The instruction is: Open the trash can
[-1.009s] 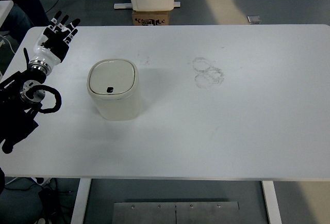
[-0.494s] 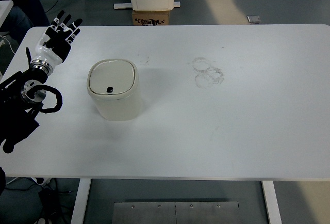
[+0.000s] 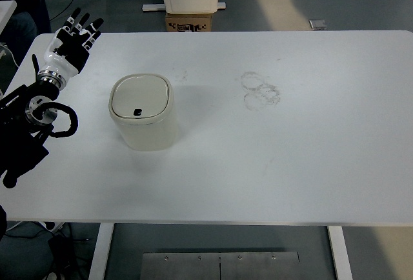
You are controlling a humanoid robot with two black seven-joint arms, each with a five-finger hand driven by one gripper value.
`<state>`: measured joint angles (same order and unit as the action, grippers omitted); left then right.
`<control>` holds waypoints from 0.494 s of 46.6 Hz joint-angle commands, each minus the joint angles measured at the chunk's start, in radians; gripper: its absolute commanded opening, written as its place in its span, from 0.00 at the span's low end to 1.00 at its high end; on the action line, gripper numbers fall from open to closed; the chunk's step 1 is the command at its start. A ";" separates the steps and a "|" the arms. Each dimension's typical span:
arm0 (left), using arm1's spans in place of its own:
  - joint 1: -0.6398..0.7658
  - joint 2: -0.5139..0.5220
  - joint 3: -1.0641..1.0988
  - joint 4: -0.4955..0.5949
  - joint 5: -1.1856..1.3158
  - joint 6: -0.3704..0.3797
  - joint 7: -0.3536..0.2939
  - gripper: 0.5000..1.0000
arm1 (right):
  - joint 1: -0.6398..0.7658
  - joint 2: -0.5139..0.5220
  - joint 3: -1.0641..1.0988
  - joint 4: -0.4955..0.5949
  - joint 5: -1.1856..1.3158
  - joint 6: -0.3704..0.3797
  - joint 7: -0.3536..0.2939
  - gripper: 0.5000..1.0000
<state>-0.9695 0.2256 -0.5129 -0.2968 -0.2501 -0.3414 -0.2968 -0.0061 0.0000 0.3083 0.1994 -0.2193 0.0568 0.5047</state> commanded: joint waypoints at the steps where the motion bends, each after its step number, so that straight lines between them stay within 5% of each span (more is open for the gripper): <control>1: 0.005 0.000 0.001 -0.016 0.000 0.001 0.001 1.00 | 0.000 0.000 0.000 0.000 0.001 0.000 0.000 0.98; 23: 0.003 0.054 0.004 -0.116 0.005 0.013 0.007 1.00 | 0.000 0.000 0.000 0.000 0.000 0.000 0.000 0.98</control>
<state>-0.9652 0.2681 -0.5101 -0.3982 -0.2454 -0.3266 -0.2904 -0.0061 0.0000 0.3083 0.1994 -0.2193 0.0567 0.5047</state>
